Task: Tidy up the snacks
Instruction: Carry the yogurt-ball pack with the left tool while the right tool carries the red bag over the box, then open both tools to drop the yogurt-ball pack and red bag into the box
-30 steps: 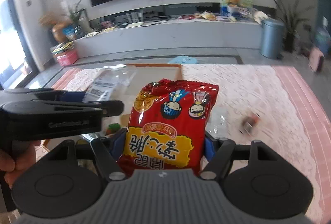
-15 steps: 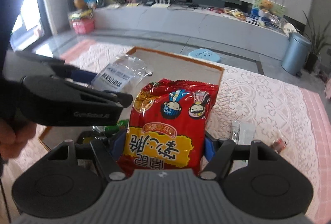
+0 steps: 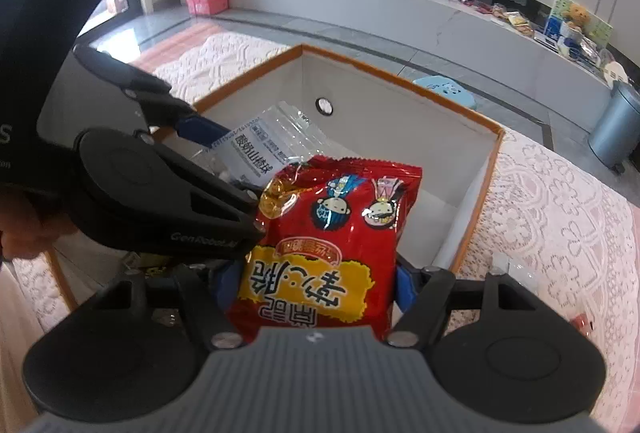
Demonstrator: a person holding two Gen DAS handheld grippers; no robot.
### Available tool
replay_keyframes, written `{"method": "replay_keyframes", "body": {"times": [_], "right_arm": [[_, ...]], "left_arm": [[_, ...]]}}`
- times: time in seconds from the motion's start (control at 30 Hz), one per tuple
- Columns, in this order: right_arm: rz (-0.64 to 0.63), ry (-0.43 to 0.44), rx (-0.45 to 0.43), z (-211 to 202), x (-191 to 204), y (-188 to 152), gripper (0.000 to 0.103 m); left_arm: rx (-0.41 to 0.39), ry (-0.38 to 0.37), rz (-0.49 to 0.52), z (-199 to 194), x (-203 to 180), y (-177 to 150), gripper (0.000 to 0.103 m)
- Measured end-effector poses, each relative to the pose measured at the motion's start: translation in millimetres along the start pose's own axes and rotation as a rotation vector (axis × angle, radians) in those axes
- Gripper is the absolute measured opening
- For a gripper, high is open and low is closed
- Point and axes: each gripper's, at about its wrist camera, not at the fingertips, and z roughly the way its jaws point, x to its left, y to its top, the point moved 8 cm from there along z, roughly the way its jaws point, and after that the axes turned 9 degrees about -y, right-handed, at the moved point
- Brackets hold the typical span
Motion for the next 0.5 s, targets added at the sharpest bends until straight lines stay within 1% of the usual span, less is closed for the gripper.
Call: {"method": "replay_keyframes", "body": {"times": [0.13, 0.2, 0.33, 0.5], "right_arm": [[-0.022, -0.009, 0.031, 15, -1, 0, 0.070], [-0.055, -0.023, 0.037, 17, 4, 1, 0.070], [-0.109, -0.057, 0.044, 22, 13, 0, 0.070], [-0.115, -0.057, 0.042, 20, 15, 1, 0.071]], "left_arm": [[0.033, 0.015, 0.030, 9, 0, -3, 0.066], [0.045, 0.035, 0.062, 12, -1, -2, 0.066], [0.064, 0.047, 0.092, 16, -4, -3, 0.067], [0.060, 0.053, 0.096, 14, -5, -3, 0.068]]}}
